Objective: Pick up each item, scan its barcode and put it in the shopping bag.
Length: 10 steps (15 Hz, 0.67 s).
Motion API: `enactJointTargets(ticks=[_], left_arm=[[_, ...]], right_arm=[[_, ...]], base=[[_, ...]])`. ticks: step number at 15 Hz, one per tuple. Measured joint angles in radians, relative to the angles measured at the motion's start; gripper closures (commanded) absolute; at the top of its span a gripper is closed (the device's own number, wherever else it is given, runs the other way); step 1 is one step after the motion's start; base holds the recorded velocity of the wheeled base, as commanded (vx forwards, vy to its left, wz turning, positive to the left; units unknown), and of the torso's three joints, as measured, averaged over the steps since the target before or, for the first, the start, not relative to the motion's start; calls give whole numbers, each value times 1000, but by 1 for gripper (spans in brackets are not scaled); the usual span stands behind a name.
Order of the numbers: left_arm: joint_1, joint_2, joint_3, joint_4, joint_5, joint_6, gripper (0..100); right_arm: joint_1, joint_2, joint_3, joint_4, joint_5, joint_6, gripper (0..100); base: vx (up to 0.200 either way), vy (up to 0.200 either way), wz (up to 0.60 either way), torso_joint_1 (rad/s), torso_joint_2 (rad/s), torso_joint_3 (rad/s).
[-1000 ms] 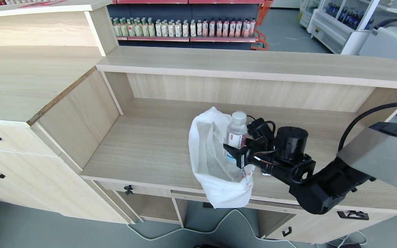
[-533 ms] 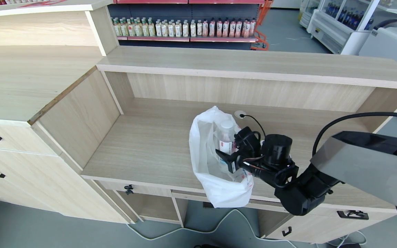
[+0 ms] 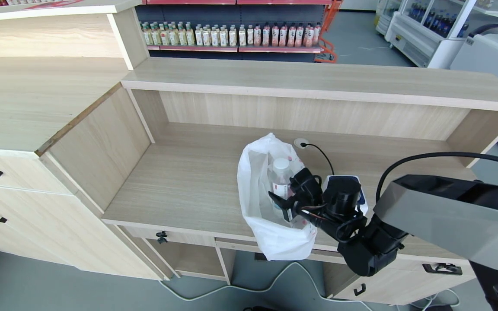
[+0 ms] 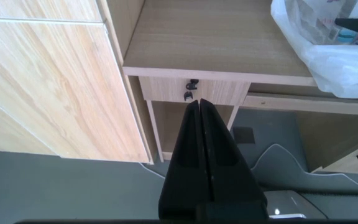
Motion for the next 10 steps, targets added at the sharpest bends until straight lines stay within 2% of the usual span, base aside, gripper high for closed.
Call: enactJointTargets(ticks=[4, 5, 10], left_arm=[[0, 0, 0, 0, 0, 0, 100], [0, 0, 0, 0, 0, 0, 100], [0, 0, 0, 0, 0, 0, 100]], right_arm=[[0, 11, 13, -21, -2, -13, 100], [0, 11, 21, -29, -2, -13, 0], [-3, -6, 78, -67, -4, -6, 0]], base=[[0, 0, 0, 0, 0, 0], [0, 0, 0, 0, 0, 0], [0, 0, 0, 0, 0, 0]])
